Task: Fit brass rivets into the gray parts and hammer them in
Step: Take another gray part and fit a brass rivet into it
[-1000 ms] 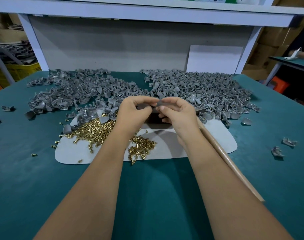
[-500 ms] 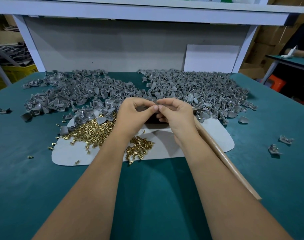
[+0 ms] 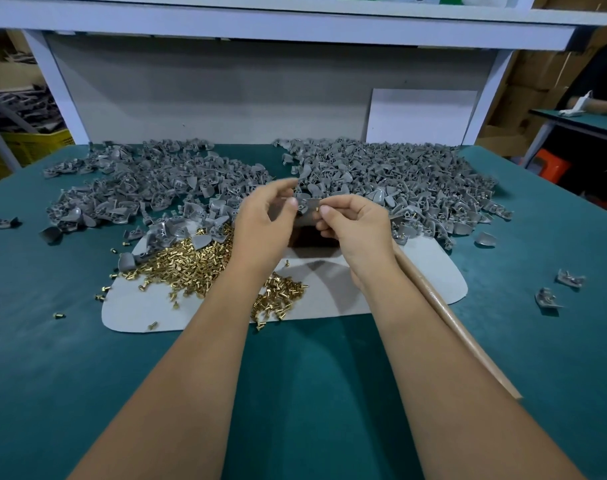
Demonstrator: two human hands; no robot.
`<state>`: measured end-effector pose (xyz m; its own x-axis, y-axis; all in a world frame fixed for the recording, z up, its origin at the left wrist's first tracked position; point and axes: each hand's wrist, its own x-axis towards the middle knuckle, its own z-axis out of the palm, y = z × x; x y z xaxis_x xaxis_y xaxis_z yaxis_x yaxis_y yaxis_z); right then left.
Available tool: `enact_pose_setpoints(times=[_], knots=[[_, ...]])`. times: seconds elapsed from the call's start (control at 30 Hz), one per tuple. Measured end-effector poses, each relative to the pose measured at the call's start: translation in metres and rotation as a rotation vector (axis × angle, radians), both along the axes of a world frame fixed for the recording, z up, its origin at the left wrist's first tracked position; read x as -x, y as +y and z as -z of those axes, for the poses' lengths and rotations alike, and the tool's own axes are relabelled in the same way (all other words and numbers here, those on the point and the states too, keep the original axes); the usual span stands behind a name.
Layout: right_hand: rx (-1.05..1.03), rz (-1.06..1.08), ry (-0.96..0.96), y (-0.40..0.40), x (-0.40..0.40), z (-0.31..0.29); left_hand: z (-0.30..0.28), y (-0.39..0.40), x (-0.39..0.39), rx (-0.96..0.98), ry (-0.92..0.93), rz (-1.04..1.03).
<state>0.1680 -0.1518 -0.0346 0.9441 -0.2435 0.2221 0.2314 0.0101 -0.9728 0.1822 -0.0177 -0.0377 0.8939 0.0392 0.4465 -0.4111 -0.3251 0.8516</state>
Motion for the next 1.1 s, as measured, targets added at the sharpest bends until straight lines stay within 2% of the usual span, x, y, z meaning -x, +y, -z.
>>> enact_pose_setpoints(times=[0.13,0.33,0.63,0.83,1.03,1.1], knots=[[0.090,0.172,-0.011,-0.006,-0.006,0.002,0.001,0.007,-0.005,0.069,0.084,-0.058],[0.150,0.273,0.004,-0.009,-0.011,0.004,0.007,0.009,-0.006,-0.121,0.224,0.113],[0.271,0.236,-0.042,-0.004,-0.008,0.005,0.011,0.007,-0.014,-0.186,0.078,-0.038],[0.336,0.193,-0.077,-0.003,-0.003,0.003,0.008,0.006,-0.012,-0.125,0.074,-0.031],[0.358,0.200,-0.075,-0.003,-0.001,0.003,0.006,0.006,-0.008,0.071,0.115,0.095],[0.357,0.213,-0.071,-0.004,-0.002,0.003,0.004,0.005,-0.007,0.046,0.084,0.081]])
